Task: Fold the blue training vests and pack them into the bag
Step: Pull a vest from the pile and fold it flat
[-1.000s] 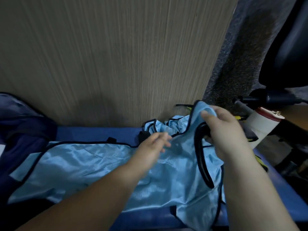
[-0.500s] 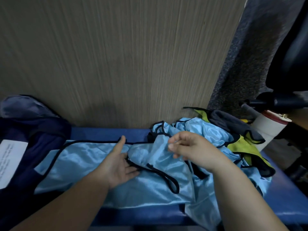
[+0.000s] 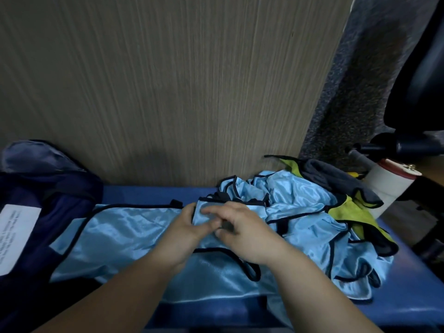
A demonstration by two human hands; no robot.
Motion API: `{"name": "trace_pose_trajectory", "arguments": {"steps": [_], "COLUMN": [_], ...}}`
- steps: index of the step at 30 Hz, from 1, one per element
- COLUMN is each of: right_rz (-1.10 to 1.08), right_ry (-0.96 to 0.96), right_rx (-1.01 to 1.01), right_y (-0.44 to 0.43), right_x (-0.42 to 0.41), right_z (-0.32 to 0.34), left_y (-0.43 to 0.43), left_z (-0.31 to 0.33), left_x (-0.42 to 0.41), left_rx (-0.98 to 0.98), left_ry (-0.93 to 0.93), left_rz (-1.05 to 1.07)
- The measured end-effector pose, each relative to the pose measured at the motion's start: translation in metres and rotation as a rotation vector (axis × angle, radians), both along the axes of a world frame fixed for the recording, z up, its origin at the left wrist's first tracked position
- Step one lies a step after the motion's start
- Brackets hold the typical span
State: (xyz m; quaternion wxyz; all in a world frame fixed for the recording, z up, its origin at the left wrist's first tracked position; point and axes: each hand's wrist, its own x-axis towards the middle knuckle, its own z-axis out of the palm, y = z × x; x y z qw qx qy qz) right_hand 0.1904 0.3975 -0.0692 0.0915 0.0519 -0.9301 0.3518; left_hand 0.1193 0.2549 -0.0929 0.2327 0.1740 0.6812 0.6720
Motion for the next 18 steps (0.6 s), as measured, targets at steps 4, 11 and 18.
{"name": "trace_pose_trajectory", "arguments": {"steps": [4,11,18], "right_rz": [-0.06,-0.424,-0.464], "right_ry": [-0.046,-0.059,-0.382], "right_rx": [-0.078,-0.137,-0.012], "right_y": [0.005,0.05,0.053], "right_x": [0.003,0.014,0.018], "right_z": [0.006,0.009,0.005], "left_y": [-0.003,-0.018,-0.025], "left_z": [-0.003,-0.014,-0.016], "left_x": [-0.006,-0.016,-0.021], "left_rx": [-0.017,-0.102,-0.199], "left_ry": [-0.037,-0.132,0.124], "left_rz": [0.229,0.334,0.392]}}
